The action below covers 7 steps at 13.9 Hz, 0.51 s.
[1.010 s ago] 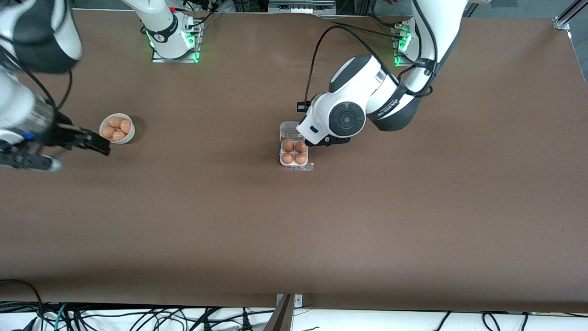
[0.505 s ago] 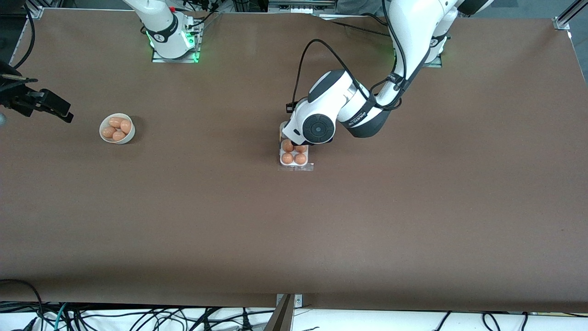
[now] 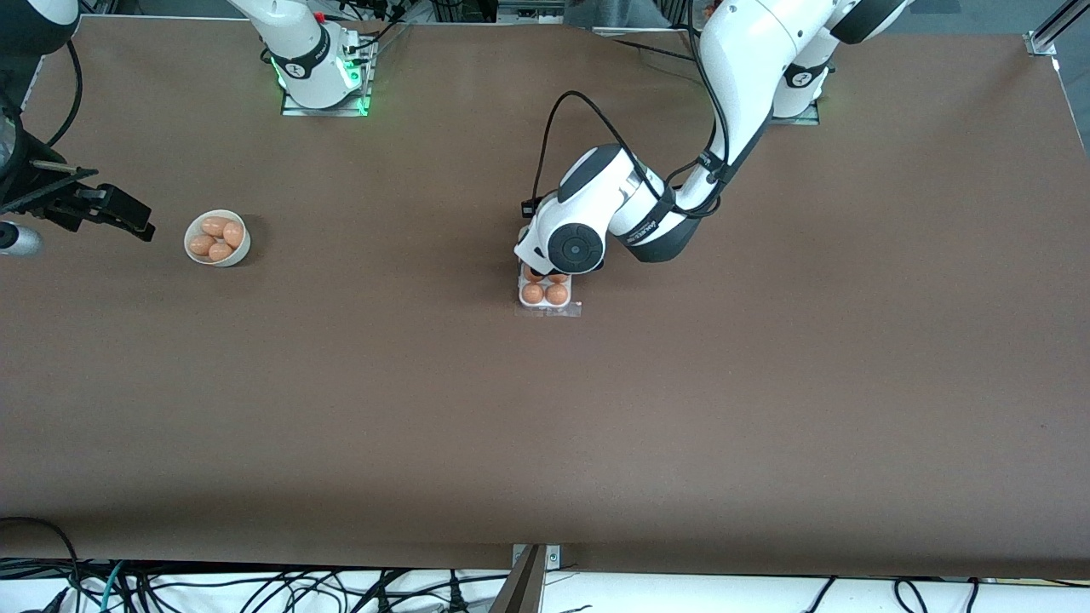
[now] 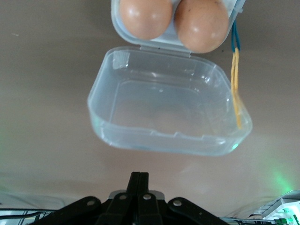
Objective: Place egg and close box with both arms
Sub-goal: 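Swing the clear lid over the eggs with the left gripper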
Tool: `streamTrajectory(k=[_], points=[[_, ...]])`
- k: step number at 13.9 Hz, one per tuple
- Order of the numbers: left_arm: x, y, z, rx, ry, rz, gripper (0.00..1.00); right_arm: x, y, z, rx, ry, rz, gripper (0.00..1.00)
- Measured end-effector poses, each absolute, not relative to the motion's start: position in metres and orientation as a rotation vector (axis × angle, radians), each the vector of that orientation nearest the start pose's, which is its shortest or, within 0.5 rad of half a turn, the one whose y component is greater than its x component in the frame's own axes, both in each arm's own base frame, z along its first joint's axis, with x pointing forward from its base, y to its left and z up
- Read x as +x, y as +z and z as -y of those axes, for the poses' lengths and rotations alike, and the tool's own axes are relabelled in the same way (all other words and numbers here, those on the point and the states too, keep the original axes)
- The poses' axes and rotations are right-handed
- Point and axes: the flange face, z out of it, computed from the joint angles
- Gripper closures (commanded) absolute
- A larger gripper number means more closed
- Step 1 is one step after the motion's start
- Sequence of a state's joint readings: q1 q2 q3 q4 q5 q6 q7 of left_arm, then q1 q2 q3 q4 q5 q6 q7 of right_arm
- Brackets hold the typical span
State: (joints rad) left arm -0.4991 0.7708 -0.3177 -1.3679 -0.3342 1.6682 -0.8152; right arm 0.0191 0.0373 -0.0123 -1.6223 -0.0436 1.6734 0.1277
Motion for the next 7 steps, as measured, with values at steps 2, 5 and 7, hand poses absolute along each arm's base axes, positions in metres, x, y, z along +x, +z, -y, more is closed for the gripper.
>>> streamTrajectory(k=[2,5,7], points=[[0.477,0.257,0.495,-3.023,1.079,0.229,0.98,0.574,0.588,0.001,-3.182,-0.027,-0.187,0.0],[0.484,0.253,0.493,-3.052,1.031,0.25,0.98,0.574,0.588,0.006,-3.183,-0.026,-0.2,0.0],[0.491,0.256,0.492,-3.068,0.997,0.258,0.97,0.574,0.588,0.007,-3.183,-0.025,-0.202,0.0]])
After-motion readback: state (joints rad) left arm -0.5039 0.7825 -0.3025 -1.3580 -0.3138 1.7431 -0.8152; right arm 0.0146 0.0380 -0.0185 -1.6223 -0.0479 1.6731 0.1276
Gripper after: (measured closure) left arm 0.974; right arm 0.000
